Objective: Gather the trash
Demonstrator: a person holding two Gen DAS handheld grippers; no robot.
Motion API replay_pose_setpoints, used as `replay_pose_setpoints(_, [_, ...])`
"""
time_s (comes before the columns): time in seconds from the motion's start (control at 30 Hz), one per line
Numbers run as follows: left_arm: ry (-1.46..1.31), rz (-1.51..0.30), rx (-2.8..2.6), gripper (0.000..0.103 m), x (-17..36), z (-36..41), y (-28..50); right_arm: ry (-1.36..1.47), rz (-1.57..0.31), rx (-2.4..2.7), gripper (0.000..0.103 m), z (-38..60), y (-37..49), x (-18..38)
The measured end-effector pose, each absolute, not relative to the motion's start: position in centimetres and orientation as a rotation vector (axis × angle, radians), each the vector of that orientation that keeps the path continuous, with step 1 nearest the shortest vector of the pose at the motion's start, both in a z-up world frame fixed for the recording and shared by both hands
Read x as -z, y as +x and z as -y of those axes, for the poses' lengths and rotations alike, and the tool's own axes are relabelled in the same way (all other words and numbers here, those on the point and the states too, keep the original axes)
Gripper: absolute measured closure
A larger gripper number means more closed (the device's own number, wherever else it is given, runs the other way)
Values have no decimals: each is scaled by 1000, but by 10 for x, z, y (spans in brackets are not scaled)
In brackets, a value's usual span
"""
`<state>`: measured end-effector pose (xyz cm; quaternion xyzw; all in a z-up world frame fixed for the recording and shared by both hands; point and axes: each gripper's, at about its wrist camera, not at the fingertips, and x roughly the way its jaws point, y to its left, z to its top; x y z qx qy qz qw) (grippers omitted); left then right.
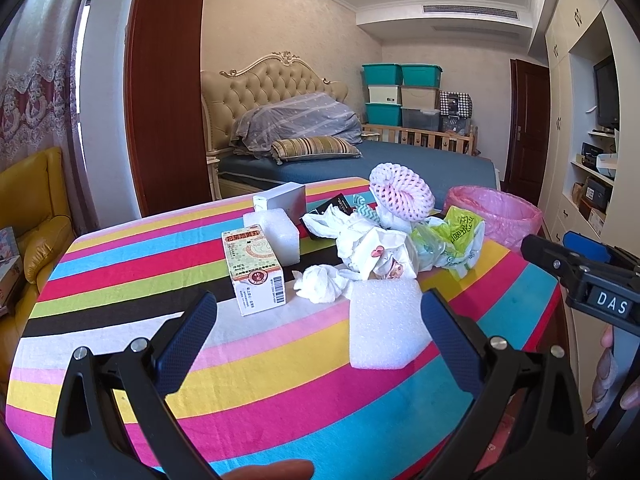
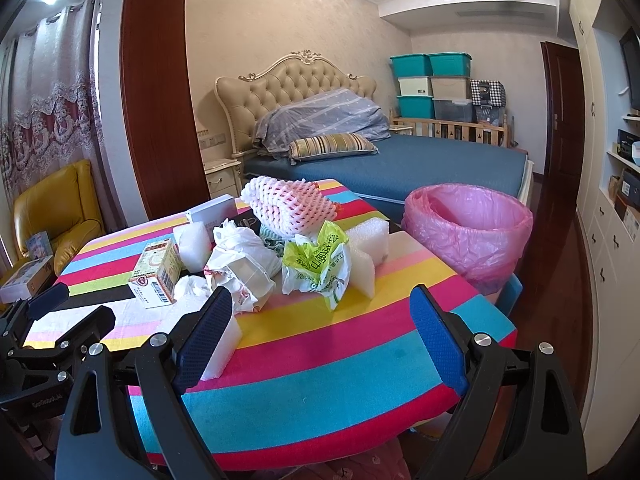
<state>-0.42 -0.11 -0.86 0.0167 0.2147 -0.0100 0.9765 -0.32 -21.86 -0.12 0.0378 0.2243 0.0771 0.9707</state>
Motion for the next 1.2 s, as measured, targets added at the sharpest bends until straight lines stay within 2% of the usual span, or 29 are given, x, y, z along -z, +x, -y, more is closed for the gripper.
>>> replay_pose_setpoints(0.7, [57, -476, 37, 4, 17, 13, 5, 96, -492, -138, 18, 230, 11, 5])
replay_pose_setpoints(1.2, [113, -651, 95, 4, 49, 37, 40, 106, -556, -214, 18, 249, 63, 28])
